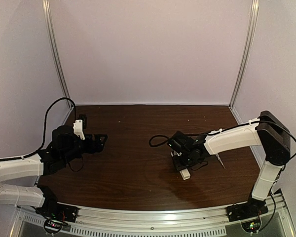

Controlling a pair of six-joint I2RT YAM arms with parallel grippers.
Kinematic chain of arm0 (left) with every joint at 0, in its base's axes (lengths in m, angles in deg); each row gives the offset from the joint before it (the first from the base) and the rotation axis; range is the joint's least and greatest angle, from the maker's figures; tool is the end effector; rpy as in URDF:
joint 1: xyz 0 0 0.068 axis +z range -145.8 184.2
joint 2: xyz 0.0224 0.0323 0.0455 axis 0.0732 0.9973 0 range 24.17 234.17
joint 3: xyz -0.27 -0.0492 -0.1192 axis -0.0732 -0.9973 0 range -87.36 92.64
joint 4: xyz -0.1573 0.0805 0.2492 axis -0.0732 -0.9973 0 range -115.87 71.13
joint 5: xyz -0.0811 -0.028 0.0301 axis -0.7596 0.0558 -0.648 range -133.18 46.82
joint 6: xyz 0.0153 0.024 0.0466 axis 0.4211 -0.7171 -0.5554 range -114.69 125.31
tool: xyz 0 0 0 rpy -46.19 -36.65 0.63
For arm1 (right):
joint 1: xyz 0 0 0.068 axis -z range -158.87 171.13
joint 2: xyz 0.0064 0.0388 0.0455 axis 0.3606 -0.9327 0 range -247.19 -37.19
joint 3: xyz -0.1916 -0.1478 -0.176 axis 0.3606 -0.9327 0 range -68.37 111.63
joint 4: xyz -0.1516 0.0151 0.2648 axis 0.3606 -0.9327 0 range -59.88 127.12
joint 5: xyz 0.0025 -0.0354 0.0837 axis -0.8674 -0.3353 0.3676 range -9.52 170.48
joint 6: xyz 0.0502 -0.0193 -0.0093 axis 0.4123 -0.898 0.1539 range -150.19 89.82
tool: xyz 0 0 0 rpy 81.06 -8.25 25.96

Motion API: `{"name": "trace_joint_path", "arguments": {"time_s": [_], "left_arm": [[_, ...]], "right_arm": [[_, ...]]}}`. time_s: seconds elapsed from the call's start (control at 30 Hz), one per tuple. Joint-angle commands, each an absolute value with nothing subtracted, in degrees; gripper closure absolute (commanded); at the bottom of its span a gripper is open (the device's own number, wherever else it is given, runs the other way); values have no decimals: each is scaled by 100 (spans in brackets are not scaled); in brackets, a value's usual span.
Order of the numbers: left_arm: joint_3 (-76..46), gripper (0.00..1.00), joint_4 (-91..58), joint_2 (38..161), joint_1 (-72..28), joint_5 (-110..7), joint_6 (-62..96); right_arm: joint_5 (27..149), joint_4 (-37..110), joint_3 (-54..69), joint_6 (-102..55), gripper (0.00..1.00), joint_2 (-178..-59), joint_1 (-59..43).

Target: Unload the batteries from the remote control

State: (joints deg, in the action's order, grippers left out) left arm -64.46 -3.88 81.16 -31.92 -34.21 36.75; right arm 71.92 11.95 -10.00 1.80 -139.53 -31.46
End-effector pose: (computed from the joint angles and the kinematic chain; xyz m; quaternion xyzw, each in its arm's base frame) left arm 0.1976 -0.1373 0.2079 -0.0121 0.8133 -0.2685 0.5160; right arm 0.2309 0.2928 0.1357 -0.1621 0.9674 0.0671 0.1829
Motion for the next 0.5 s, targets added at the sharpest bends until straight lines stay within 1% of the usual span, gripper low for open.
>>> {"name": "trace_joint_path", "arguments": {"time_s": [0.0,0.13,0.23,0.47], "left_arm": [[-6488,6,-155,8133,-3219,-3448,3599],[-6495,6,-97,8208,-3219,-3477,3593],[-6480,6,-63,8243,-3218,-3521,3590],[-6506,6,32,8194,-3219,-3760,3535]], "right_arm": [[7333,926,-913,136,66,-14089,-3100],[7402,983,-914,165,74,-14105,-3101],[7394,1088,-913,170,77,-14035,-3103],[7686,1746,-1033,32,81,-13586,-3101]]}}
